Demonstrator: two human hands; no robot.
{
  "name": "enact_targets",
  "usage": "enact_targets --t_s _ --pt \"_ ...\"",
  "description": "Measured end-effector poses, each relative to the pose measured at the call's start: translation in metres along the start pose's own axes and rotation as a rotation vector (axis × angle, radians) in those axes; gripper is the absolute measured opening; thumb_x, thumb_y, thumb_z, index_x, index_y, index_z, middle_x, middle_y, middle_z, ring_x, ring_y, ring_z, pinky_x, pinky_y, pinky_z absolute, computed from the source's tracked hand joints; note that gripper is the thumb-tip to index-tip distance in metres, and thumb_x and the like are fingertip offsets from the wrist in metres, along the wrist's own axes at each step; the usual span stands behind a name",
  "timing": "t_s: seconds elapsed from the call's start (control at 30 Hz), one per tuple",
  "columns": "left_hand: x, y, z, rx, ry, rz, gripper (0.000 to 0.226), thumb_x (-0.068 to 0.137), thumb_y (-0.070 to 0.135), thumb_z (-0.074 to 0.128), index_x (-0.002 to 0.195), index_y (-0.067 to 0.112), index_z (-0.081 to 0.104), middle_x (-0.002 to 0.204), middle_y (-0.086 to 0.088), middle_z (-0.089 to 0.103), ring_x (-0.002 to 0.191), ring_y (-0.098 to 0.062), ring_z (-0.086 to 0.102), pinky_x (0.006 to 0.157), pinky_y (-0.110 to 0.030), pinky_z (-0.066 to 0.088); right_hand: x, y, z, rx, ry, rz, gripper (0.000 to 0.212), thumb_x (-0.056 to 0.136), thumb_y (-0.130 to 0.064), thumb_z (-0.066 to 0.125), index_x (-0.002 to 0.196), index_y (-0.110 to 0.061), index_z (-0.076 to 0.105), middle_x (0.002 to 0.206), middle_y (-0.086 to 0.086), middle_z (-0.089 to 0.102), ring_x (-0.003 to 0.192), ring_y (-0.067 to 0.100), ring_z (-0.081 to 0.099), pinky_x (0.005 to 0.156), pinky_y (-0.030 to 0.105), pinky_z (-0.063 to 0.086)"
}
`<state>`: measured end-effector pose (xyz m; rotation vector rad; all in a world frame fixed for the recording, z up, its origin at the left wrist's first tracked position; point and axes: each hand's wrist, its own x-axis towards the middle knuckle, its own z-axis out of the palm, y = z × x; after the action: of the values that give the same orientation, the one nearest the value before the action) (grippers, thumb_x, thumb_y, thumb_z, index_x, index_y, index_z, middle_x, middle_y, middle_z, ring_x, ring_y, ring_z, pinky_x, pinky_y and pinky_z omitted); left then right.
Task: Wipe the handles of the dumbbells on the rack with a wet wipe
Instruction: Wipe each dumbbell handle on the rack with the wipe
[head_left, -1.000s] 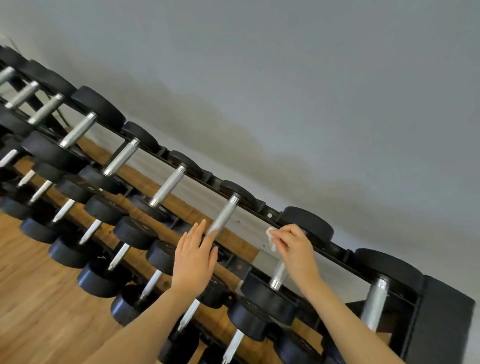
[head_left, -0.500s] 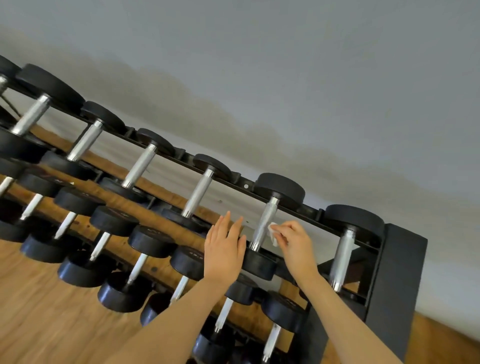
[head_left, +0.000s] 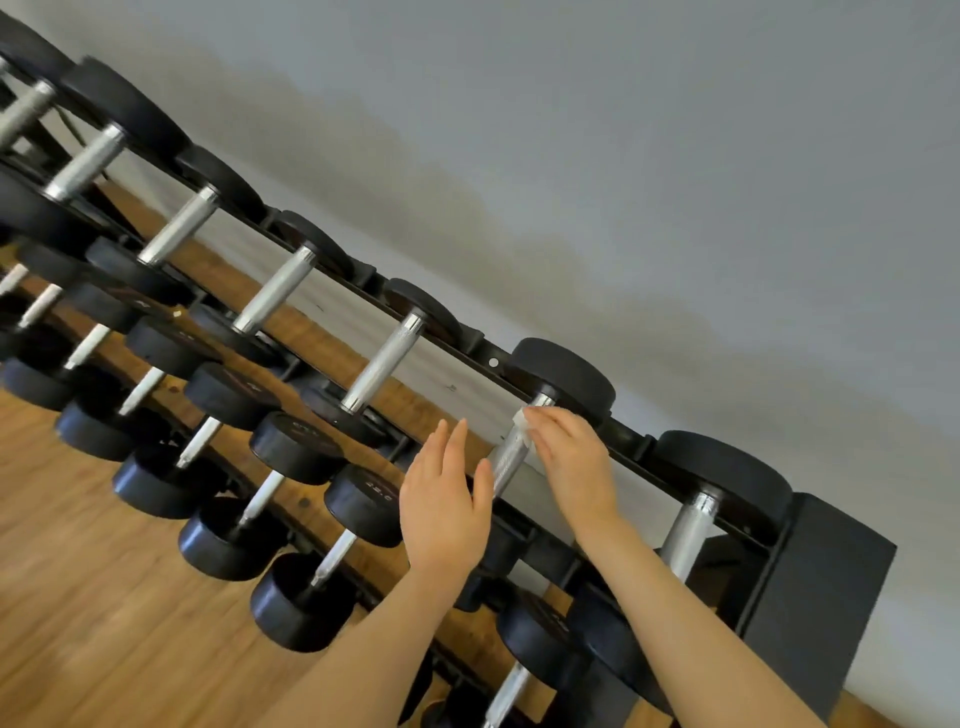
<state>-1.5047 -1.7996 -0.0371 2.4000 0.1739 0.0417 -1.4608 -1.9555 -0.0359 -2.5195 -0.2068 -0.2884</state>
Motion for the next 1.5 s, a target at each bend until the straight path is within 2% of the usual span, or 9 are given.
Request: enact_targets --t_s 0.13,0.3,0.53,0.67,0.87,1.03,1.2,1.4,1.5 --pt "-0.001 0.000 0.001 0.005 0.014 -0.009 0.055 0.100 0.042 0.040 0.152 0.027 0.034 0.158 0.005 0.034 0.146 -0.015 0.030 0.118 -0.045 0.030 0.004 0.010 -0.001 -0.225 0.042 -0.221 0.054 0.067 -0.002 0.083 0.118 -0.007 0.067 0.115 0.007 0.068 0.095 0.023 0.064 0.072 0.027 0.056" --pt "-0.002 0.001 0.000 0.018 0.018 -0.004 0.055 0.100 0.040 0.042 0.152 0.025 0.035 0.155 0.006 0.039 0.144 -0.012 0.032 0.117 -0.043 0.031 -0.007 0.020 0.005 -0.204 -0.015 -0.401 0.056 0.068 -0.002 0.082 0.121 -0.007 0.065 0.122 0.006 0.065 0.092 0.022 0.061 0.072 0.031 0.058" --pt "-0.004 0.001 0.000 0.021 0.044 -0.009 0.057 0.097 0.045 0.033 0.150 0.025 0.038 0.150 0.005 0.046 0.141 -0.015 0.039 0.115 -0.043 0.036 0.003 0.021 0.000 -0.249 -0.028 -0.430 0.061 0.060 0.001 0.086 0.118 -0.002 0.066 0.116 0.013 0.066 0.089 0.026 0.065 0.075 0.031 0.056" --pt "-0.003 0.000 0.001 0.004 0.062 -0.003 0.054 0.098 0.041 0.037 0.149 0.024 0.040 0.147 0.005 0.049 0.138 -0.014 0.042 0.114 -0.042 0.037 0.016 0.028 -0.009 -0.274 -0.028 -0.419 0.061 0.061 0.000 0.088 0.118 -0.004 0.066 0.118 0.013 0.067 0.090 0.026 0.069 0.065 0.034 0.060" --pt "-0.006 0.004 -0.001 0.000 0.076 -0.009 0.058 0.096 0.045 0.032 0.148 0.023 0.042 0.146 0.004 0.051 0.137 -0.014 0.044 0.113 -0.033 0.034 0.009 0.029 0.003 -0.239 -0.084 -0.379 0.065 0.065 -0.003 0.085 0.125 -0.003 0.060 0.131 0.016 0.059 0.103 0.026 0.067 0.082 0.035 0.058" --pt "-0.004 0.003 -0.001 -0.004 0.058 -0.024 0.049 0.101 0.031 0.046 0.149 0.022 0.041 0.147 0.003 0.051 0.138 -0.015 0.043 0.114 -0.039 0.036 0.023 0.026 0.006 -0.228 0.020 -0.337 0.050 0.064 -0.004 0.087 0.111 -0.006 0.069 0.116 0.009 0.068 0.110 0.021 0.065 0.083 0.030 0.055" --pt "-0.005 0.005 -0.002 -0.006 0.052 -0.030 0.050 0.101 0.030 0.047 0.149 0.023 0.040 0.148 0.004 0.049 0.139 -0.014 0.041 0.115 -0.035 0.034 0.009 0.028 0.009 -0.145 0.034 -0.454 0.038 0.073 -0.011 0.082 0.109 -0.006 0.071 0.114 0.007 0.070 0.101 0.017 0.069 0.082 0.027 0.056" --pt "-0.005 0.006 -0.002 0.008 0.048 -0.024 0.047 0.101 0.028 0.048 0.148 0.023 0.043 0.147 0.003 0.050 0.139 -0.015 0.042 0.116 -0.037 0.034 0.010 0.034 0.007 -0.174 0.017 -0.356 0.045 0.073 -0.011 0.081 0.116 -0.008 0.068 0.122 0.006 0.066 0.103 0.018 0.068 0.086 0.027 0.054" --pt "-0.006 0.005 -0.001 0.024 0.060 -0.006 0.044 0.101 0.029 0.046 0.145 0.020 0.048 0.147 0.001 0.051 0.138 -0.016 0.042 0.116 -0.037 0.033 -0.001 0.025 0.012 -0.150 -0.040 -0.464 0.037 0.077 -0.017 0.077 0.113 -0.010 0.069 0.121 0.005 0.067 0.091 0.015 0.070 0.076 0.025 0.059"
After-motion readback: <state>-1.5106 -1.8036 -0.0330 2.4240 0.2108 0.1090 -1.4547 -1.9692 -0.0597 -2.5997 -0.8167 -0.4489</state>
